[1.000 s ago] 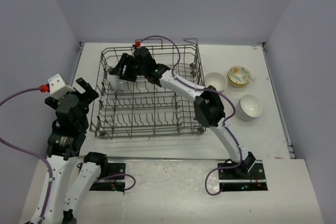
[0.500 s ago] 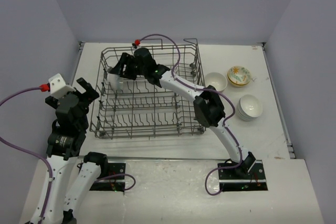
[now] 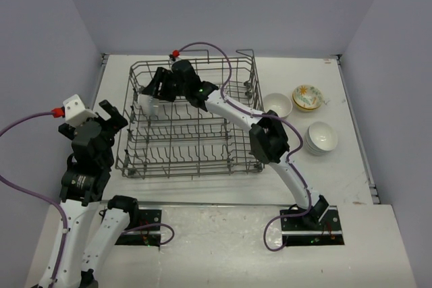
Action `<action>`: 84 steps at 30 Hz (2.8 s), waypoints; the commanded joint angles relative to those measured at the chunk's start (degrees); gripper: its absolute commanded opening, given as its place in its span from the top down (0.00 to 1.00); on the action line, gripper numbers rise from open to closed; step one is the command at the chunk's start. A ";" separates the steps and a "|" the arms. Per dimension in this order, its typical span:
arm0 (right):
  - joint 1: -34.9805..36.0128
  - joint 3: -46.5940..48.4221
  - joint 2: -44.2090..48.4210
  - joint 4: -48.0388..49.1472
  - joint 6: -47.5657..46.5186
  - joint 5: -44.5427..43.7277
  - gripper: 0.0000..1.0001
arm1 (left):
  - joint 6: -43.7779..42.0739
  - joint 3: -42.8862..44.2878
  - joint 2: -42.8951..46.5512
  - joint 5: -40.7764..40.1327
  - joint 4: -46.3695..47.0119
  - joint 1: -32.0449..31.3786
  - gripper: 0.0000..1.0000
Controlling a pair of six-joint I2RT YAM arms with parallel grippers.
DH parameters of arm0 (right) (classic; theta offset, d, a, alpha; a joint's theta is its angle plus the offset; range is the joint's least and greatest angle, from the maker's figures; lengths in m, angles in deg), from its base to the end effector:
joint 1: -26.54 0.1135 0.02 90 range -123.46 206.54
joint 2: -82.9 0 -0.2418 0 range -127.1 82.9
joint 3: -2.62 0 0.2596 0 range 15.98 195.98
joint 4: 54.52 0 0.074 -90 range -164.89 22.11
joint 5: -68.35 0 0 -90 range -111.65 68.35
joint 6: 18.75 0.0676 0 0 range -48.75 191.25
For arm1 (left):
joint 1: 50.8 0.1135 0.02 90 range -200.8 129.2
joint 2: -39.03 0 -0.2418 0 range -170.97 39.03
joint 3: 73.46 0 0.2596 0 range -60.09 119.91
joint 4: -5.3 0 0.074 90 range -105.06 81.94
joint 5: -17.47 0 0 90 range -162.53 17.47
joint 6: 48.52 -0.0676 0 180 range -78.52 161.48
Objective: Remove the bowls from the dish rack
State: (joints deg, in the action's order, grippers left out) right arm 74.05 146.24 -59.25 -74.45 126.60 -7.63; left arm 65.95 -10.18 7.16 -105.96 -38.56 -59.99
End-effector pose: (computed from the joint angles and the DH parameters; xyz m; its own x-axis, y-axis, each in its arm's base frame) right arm 0.3951 0.4556 0.2243 -0.8378 0.2670 -0.4762 -0.3191 0.4683 0.8239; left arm 0.1674 0.0106 0.3483 -0.0289 -0.3455 -0.9380 -0.4502 0.8423 -0.2964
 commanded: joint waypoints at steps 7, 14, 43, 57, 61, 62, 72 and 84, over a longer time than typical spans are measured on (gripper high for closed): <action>-0.75 -1.06 -2.35 -1.34 -4.19 -7.95 0.41 | -1.09 0.36 -0.46 -0.06 1.76 -0.92 0.00; -0.48 4.22 -4.45 -3.19 -5.08 -5.24 0.46 | -1.09 0.28 -0.38 -0.23 1.85 -1.00 0.00; -1.27 -10.01 24.44 -4.33 -16.24 -8.22 0.39 | -4.08 2.73 -9.68 6.00 1.94 -1.09 0.00; -2.07 -41.28 68.88 -14.52 -28.63 -31.93 0.01 | -5.83 29.08 -47.80 -11.64 -20.11 -13.39 0.00; -3.03 -52.28 81.10 -15.05 -28.81 -37.66 0.01 | -6.10 33.84 -56.17 -18.58 -24.07 -16.99 0.00; -3.47 -56.04 83.15 -15.05 -28.72 -38.36 0.01 | -5.49 35.50 -58.54 -20.78 -27.82 -17.78 0.00; -5.85 -67.59 91.00 -14.88 -29.86 -34.15 0.01 | 2.08 51.16 -81.76 -36.53 -41.83 -22.45 0.00; -8.66 -73.39 92.57 -10.22 -31.80 -29.75 0.01 | -3.01 55.04 -88.18 -35.83 -36.22 -18.41 0.05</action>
State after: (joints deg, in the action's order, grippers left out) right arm 65.70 73.06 31.20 -88.92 96.39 -38.58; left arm 65.16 43.56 -81.34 -140.19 -77.34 -79.86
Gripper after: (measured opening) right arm 0.987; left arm 0.958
